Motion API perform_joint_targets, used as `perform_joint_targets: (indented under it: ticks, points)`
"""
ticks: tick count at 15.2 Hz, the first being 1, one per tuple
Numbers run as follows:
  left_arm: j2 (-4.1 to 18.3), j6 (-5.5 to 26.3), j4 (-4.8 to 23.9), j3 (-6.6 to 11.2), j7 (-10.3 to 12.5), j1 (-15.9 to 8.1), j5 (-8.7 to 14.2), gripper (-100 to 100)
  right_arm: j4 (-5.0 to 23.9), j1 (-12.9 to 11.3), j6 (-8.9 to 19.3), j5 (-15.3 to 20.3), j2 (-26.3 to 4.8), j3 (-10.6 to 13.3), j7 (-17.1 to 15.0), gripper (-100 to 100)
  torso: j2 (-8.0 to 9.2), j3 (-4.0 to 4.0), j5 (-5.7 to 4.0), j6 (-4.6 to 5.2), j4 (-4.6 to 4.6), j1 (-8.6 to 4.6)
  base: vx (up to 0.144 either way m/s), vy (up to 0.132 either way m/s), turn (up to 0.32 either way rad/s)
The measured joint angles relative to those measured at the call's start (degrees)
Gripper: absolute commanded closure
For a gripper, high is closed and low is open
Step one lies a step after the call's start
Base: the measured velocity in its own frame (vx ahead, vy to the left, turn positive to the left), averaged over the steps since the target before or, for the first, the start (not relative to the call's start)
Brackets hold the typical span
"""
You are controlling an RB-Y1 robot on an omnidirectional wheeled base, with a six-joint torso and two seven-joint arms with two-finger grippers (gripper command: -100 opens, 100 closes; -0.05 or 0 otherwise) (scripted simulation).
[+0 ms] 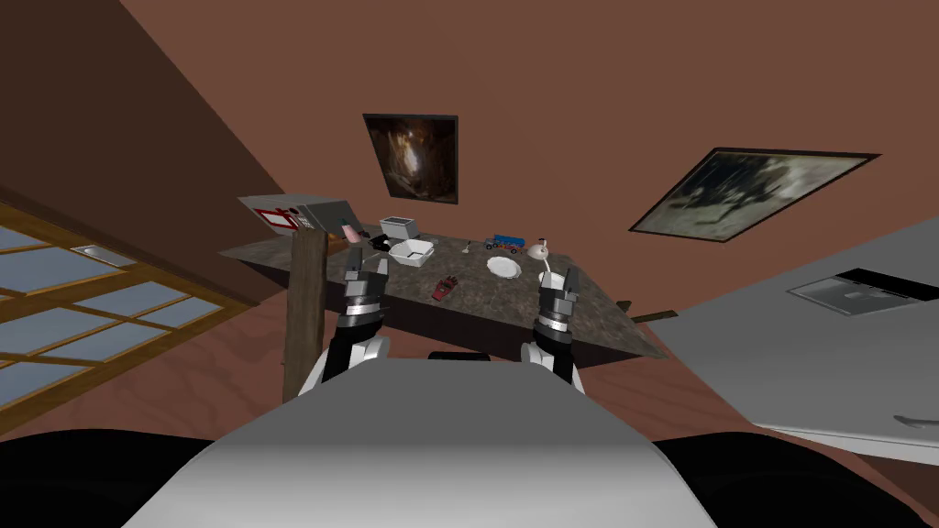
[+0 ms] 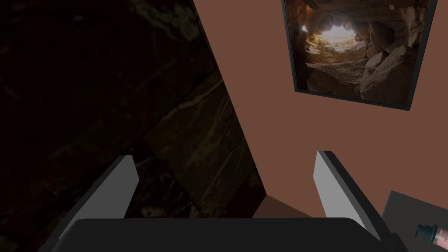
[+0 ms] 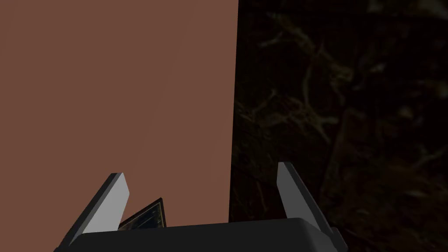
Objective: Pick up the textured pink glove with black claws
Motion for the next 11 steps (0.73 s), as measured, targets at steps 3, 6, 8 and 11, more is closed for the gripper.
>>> perform_joint_targets:
  ticks: [3,6,8,11]
  points:
    - [2.69,2.39,0.35,0.28,1.46,-0.73,0.39,-100,0.0,0.0,0.0,0.0,0.0,0.0,0.0,0,0.02,0.01,0.01,0.01,0.0,0.04,-0.009,0.006,-0.059]
    - [4.23,5.13,0.29,0.2,2.91,-1.2,0.61,-100,0.0,0.0,0.0,0.0,0.0,0.0,0.0,0,0.03,0.02,0.01,0.02,0.01,0.04,-0.01,0.005,-0.049]
    - [5.27,7.03,0.24,0.46,4.12,-1.5,0.97,-100,0.0,0.0,0.0,0.0,0.0,0.0,0.0,0,0.04,0.02,0.01,0.01,0.01,0.04,-0.009,0.005,-0.052]
    - [6.29,10.37,0.22,0.47,5.93,-2.27,1.28,-100,0.0,0.0,0.0,0.0,0.0,0.0,0.0,0,0.03,0.02,0.01,0.01,0.01,0.03,-0.011,0.005,-0.068]
